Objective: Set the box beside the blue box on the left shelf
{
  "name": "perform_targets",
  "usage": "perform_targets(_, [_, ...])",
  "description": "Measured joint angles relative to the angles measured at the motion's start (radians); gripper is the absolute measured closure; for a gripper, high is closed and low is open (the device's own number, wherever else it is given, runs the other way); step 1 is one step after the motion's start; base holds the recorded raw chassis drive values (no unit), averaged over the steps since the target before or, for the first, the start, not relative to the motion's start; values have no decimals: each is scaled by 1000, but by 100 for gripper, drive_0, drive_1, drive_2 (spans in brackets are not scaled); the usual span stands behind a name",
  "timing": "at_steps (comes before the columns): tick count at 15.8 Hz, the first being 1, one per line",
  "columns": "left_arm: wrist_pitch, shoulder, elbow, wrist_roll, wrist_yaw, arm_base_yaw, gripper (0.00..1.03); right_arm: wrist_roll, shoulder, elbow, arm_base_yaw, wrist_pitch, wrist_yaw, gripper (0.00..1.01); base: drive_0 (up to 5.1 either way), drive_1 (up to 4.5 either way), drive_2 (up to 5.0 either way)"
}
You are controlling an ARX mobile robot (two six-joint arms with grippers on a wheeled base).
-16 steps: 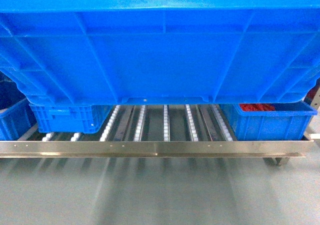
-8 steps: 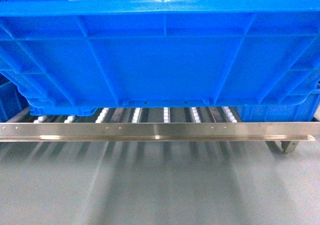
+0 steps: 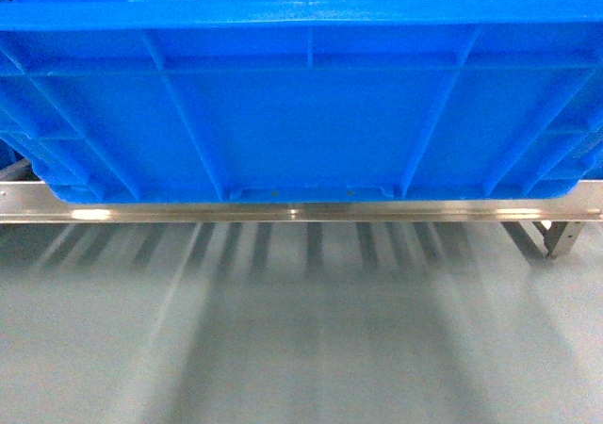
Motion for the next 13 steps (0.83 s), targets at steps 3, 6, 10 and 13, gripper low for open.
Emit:
perform_targets(3, [0,0,0,0,0,0,95,0,0,0,0,1,0,93,0,0,0])
perform_targets(6, [0,0,0,0,0,0,95,0,0,0,0,1,1,93,0,0,0])
perform_targets(10, [-8,0,-1,-1,0,0,95,0,0,-1,0,-6,0,93,0,0,0])
perform_targets(13, [-3,0,-1,-1,0,0,95,0,0,-1,0,-2,0,93,0,0,0])
